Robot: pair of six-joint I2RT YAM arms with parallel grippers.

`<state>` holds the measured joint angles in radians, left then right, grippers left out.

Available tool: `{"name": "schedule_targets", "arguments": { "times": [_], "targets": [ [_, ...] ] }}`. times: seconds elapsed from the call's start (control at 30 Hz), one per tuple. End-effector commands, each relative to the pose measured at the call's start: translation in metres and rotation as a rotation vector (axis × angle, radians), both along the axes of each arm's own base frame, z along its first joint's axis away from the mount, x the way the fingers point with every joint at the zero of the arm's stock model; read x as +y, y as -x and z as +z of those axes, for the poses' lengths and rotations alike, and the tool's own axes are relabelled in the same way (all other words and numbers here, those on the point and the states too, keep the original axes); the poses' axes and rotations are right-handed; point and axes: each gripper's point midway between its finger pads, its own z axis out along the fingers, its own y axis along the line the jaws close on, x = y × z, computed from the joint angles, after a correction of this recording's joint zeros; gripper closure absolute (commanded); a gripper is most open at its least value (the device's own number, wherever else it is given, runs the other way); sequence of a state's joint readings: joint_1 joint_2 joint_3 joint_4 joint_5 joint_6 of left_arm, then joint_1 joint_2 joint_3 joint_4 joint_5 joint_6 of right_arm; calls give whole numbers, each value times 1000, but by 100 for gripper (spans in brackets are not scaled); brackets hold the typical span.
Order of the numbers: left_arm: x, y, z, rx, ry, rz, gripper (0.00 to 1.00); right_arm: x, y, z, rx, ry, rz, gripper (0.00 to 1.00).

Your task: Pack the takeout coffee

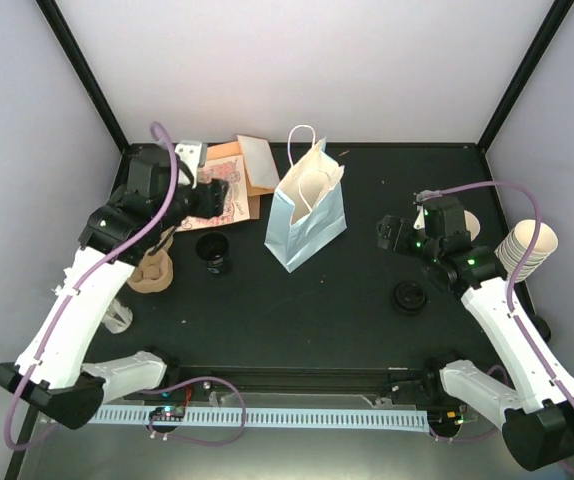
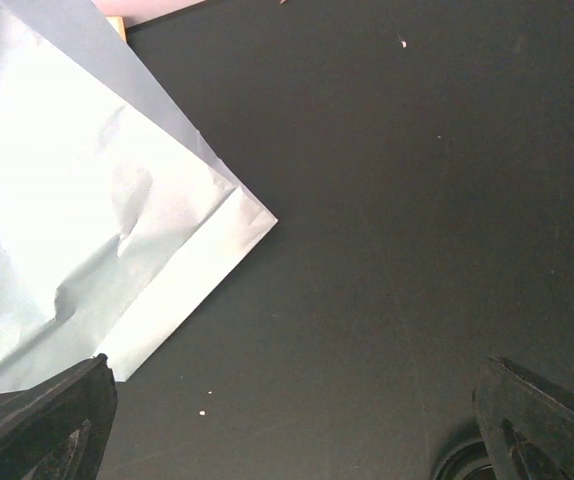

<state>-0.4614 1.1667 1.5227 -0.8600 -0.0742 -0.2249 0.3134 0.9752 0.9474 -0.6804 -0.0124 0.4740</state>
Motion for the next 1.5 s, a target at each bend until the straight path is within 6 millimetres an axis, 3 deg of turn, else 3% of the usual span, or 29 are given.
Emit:
{"name": "schedule_targets", "arguments": {
  "times": [0.0, 0.13, 0.27, 0.53, 0.83, 1.0, 1.33, 1.47],
  "targets": [
    [53, 5, -70, 176, -31, 193, 27, 5, 2, 8, -34, -20, 28, 0],
    [92, 3, -124, 292, -13, 348, 30, 7, 3, 9, -43, -29, 40, 0],
    [126, -7, -162, 359, -22, 471, 33, 12, 6, 8, -39, -52, 63, 0],
    [171, -29, -177, 395, -126, 596, 32, 29, 22, -3, -22, -153, 145, 0],
    [183, -58, -230, 654, -150, 503, 30, 26, 29, 0, -39, -136, 154, 0],
    [184, -65, -250, 706, -149, 492, 35, 29, 30, 3, -47, -154, 166, 0],
    [201, -60, -262, 740, -202, 535, 41, 30, 36, -3, -28, -158, 181, 0],
    [204, -61, -263, 745, -171, 531, 50, 31, 38, -4, -26, -161, 190, 0]
  ]
}}
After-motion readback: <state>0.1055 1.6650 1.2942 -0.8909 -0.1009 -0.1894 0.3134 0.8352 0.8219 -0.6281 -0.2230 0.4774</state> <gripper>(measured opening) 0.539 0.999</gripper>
